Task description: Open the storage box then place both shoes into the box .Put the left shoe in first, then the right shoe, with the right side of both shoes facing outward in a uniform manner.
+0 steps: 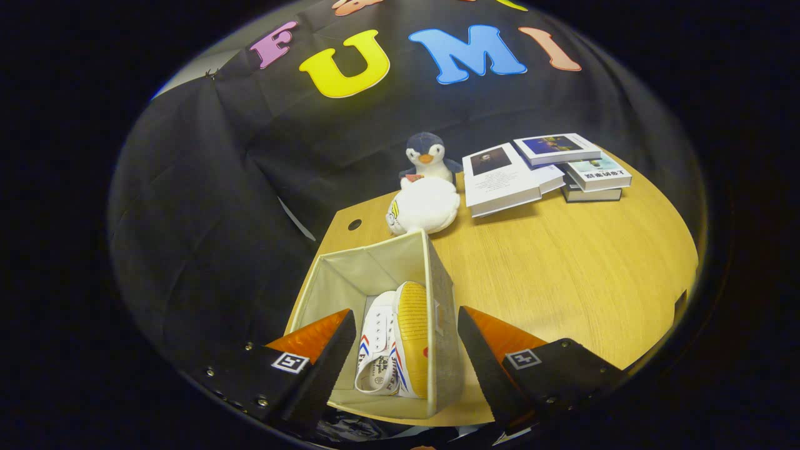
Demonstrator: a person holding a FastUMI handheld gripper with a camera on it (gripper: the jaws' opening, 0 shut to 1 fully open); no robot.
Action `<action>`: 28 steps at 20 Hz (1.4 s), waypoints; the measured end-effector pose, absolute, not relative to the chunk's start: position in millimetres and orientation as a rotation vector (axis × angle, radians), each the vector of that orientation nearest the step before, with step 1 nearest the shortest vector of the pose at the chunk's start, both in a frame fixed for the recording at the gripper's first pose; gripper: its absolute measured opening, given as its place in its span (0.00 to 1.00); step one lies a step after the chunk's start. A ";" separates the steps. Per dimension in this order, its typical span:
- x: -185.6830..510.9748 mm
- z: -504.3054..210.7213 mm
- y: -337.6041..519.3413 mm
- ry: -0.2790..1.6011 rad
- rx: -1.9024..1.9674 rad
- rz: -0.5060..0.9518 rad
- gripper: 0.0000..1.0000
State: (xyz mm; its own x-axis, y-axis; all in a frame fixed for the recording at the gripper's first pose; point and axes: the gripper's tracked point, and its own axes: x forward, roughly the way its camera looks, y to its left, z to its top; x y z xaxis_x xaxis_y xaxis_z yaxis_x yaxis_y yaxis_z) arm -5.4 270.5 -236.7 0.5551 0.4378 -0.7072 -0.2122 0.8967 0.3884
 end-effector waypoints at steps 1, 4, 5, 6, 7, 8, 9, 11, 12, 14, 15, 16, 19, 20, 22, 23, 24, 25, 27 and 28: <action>-2.3 -231.4 266.0 0.884 0.267 0.390 0.99; 5.0 -208.7 243.6 0.820 0.250 0.388 0.98; 7.4 -200.8 234.3 0.796 0.242 0.384 0.98; 11.5 -191.8 225.2 0.770 0.233 0.381 0.98; 13.4 -184.1 215.0 0.749 0.219 0.374 0.99; 16.4 -176.3 204.5 0.728 0.204 0.368 0.99; 19.1 -167.7 194.6 0.704 0.188 0.362 0.99; 25.4 -150.5 175.0 0.651 0.150 0.354 0.98; 27.1 -141.8 164.5 0.627 0.128 0.348 0.98; 29.8 -122.7 146.5 0.566 0.099 0.341 0.99; 32.6 -114.5 135.9 0.535 0.081 0.331 0.99; 35.0 -106.6 124.7 0.504 0.062 0.320 0.98; 38.9 -89.1 92.5 0.428 0.003 0.281 0.98; 40.7 -82.2 83.7 0.403 -0.008 0.269 0.98; 43.4 -72.6 65.3 0.359 -0.019 0.243 0.98; 44.2 -68.9 57.3 0.341 -0.021 0.229 0.98; 45.0 -66.7 49.1 0.323 -0.024 0.219 0.98; 46.8 -66.5 41.2 0.315 -0.028 0.205 0.98; 47.0 -65.7 29.3 0.306 -0.034 0.189 0.98; 47.8 -62.8 24.0 0.292 -0.031 0.180 0.98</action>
